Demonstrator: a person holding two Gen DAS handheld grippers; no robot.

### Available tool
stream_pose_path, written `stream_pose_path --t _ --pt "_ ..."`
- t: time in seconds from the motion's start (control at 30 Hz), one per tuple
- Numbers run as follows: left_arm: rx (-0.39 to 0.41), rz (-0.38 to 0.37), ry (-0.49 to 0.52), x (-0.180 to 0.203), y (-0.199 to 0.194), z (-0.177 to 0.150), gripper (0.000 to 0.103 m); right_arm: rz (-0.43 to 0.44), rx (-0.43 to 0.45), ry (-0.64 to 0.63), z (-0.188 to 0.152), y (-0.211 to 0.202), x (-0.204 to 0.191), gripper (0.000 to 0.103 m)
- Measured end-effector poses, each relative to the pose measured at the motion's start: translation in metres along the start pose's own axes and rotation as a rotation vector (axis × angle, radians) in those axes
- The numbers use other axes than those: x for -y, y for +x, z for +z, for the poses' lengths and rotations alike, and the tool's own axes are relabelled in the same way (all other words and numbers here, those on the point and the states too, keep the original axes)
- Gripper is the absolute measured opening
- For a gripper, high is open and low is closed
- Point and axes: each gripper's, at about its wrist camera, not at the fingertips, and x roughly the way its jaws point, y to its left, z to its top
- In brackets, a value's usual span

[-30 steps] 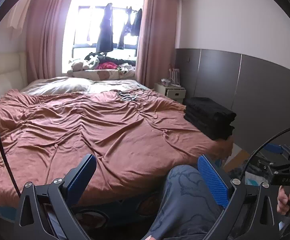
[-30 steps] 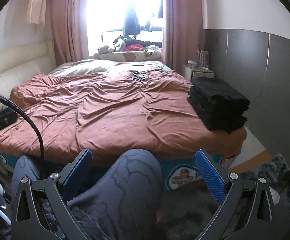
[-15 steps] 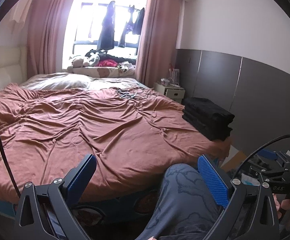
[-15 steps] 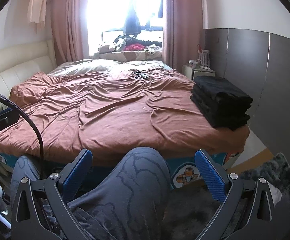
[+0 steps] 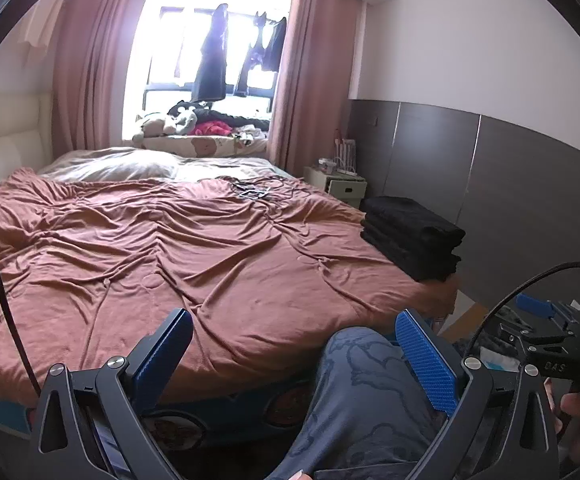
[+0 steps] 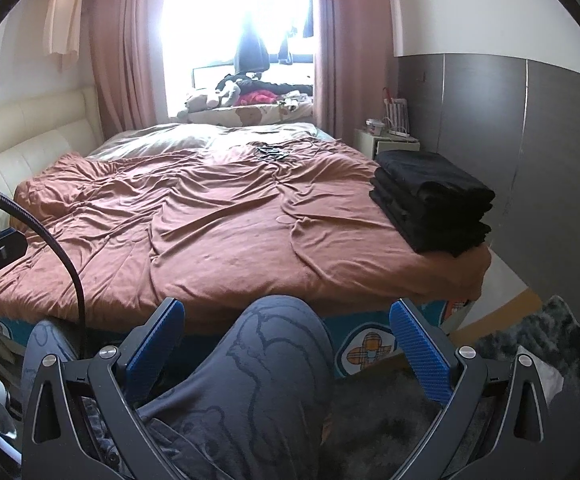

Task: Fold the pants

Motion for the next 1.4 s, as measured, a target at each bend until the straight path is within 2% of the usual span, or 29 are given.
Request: stream_pose_path --t 1.4 --pt "0.014 0.011 -0.004 0.006 -0.005 -0.001 0.102 0.006 0.005 0.006 -0.001 -0.003 0.013 0.103"
